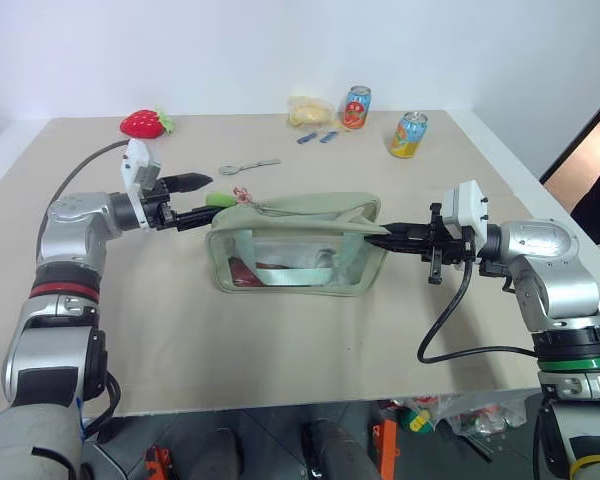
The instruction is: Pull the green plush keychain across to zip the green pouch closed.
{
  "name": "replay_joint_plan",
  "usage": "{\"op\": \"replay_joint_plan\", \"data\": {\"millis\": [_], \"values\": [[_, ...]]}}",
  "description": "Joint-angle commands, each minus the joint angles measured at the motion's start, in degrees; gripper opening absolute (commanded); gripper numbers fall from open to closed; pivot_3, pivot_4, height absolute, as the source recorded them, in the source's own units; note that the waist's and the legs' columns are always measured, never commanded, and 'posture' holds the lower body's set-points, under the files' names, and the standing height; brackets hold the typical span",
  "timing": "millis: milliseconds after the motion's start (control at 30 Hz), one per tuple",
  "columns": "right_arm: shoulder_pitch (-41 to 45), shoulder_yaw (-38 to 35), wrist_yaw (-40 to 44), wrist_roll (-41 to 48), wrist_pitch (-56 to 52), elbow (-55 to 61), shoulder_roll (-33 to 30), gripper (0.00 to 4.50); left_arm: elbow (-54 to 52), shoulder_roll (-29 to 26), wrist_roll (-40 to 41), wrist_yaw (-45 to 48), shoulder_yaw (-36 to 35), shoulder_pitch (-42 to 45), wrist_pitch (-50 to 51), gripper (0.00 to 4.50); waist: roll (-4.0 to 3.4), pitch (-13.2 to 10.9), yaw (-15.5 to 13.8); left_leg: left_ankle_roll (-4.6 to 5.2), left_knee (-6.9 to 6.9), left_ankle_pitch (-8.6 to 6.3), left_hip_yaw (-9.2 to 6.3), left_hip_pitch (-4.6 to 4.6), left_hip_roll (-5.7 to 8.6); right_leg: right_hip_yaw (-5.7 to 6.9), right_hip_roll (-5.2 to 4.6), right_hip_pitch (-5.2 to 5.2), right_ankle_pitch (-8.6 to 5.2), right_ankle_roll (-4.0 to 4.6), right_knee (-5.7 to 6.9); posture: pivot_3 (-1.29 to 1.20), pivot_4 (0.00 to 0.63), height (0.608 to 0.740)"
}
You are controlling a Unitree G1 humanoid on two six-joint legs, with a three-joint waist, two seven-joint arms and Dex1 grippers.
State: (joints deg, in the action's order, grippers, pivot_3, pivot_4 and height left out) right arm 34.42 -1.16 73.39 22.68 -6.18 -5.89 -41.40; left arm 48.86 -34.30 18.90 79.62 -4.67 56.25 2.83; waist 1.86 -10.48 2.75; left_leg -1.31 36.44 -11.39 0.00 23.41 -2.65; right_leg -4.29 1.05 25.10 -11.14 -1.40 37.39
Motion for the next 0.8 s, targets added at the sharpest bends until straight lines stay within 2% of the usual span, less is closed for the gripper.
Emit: {"op": "replay_joint_plan", "data": {"millis": [33, 167, 267, 533, 800], "values": [[0.8, -0.8, -0.3, -0.2, 1.1, 0.8, -0.3, 0.02, 0.1, -0.1, -0.5, 1.2, -0.3, 2.0, -0.9, 4.5, 0.0, 0.0, 0.0, 0.0, 0.0, 0.0, 0.0, 0.0, 0.0, 0.0, 0.0, 0.0, 0.0, 0.0, 0.0, 0.0, 0.15, 0.74], [0.8, -0.7, -0.3, -0.7, 1.8, 0.2, -0.3, 0.02, 0.4, 0.3, 0.2, 0.7, -1.2, 2.2, 0.7, 4.5, 0.0, 0.0, 0.0, 0.0, 0.0, 0.0, 0.0, 0.0, 0.0, 0.0, 0.0, 0.0, 0.0, 0.0, 0.0, 0.0, 0.15, 0.74], [1.1, -0.6, -0.3, -0.9, 2.0, -0.2, -0.2, 0.0, -0.4, 0.2, -0.4, 0.9, -0.5, 0.9, 2.0, 3.73, 0.0, 0.0, 0.0, 0.0, 0.0, 0.0, 0.0, 0.0, 0.0, 0.0, 0.0, 0.0, 0.0, 0.0, 0.0, 0.0, 0.15, 0.74], [1.8, 0.0, -0.2, -1.3, 3.0, -1.5, -0.1, 0.0, -2.7, 0.7, -1.6, 1.4, 1.1, -1.7, 4.3, 0.97, 0.0, 0.0, 0.0, 0.0, 0.0, 0.0, -0.01, -0.01, 0.0, 0.0, 0.0, 0.0, 0.0, 0.0, 0.03, 0.0, 0.15, 0.74], [2.2, 0.2, -0.2, -1.5, 3.9, -2.3, -0.1, 0.0, -2.5, 1.7, -1.1, 0.7, 0.6, -0.6, 4.2, 0.97, 0.0, 0.0, 0.0, 0.0, 0.02, 0.0, -0.01, -0.01, 0.0, 0.0, 0.0, -0.01, 0.0, 0.0, 0.04, 0.0, 0.15, 0.74]]}}
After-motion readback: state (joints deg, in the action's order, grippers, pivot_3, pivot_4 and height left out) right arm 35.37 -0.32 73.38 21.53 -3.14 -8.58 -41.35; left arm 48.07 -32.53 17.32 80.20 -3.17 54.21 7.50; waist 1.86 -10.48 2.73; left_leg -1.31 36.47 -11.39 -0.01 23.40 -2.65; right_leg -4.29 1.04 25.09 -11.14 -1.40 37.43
